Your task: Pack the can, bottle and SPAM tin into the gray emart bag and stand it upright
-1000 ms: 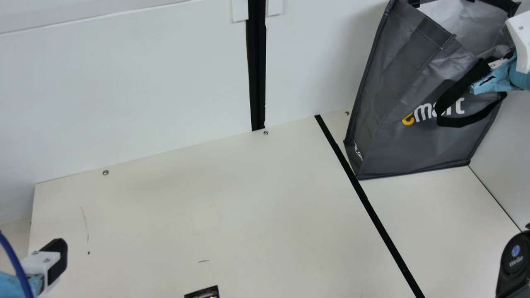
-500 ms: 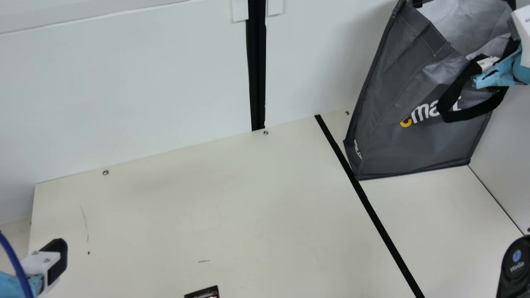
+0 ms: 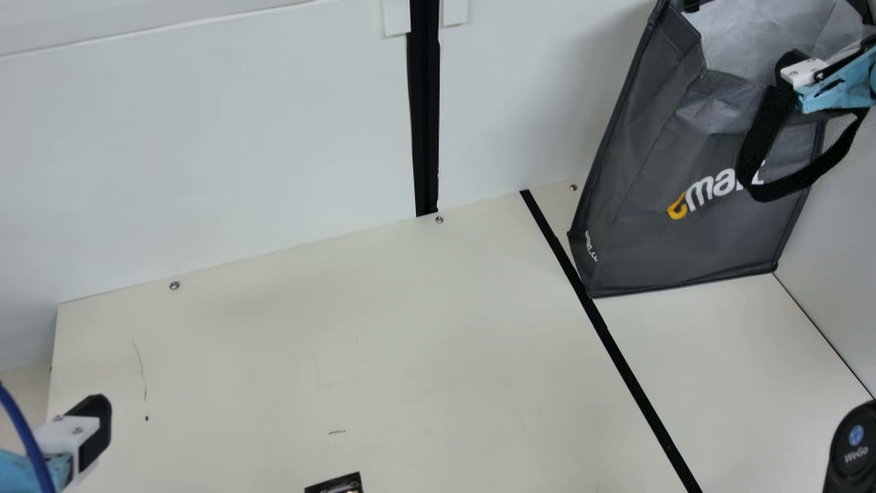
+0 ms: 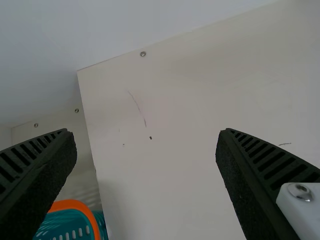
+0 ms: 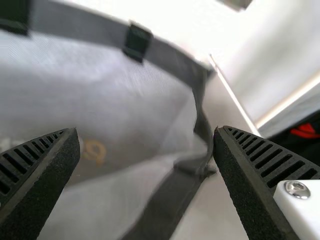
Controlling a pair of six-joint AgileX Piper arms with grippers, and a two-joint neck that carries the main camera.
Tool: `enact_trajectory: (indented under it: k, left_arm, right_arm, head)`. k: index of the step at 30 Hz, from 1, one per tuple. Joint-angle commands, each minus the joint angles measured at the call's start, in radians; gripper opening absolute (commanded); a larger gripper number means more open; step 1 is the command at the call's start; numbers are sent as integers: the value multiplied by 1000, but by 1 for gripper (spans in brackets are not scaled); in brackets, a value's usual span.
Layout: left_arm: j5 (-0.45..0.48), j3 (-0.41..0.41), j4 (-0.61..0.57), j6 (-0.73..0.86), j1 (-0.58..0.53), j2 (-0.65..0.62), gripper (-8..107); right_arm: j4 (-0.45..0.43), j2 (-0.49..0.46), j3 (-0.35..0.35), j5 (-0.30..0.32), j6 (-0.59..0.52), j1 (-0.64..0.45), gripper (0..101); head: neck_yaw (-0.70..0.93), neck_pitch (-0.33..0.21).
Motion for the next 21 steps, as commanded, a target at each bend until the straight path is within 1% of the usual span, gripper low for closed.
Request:
enact_trajectory:
  k: [1, 13, 21]
  left_arm:
    - [0, 0, 0, 0, 0, 0, 90]
    - [0, 0, 0, 0, 0, 0, 90]
    - [0, 0, 0, 0, 0, 0, 90]
  right_arm:
    - [4, -3, -12, 3, -4, 3, 95]
    - [56, -18, -92, 36, -16, 37, 95]
    - [82, -35, -132, 58, -20, 88, 95]
  head:
    - [-2, -23]
    - [-2, -23]
    - [-2, -23]
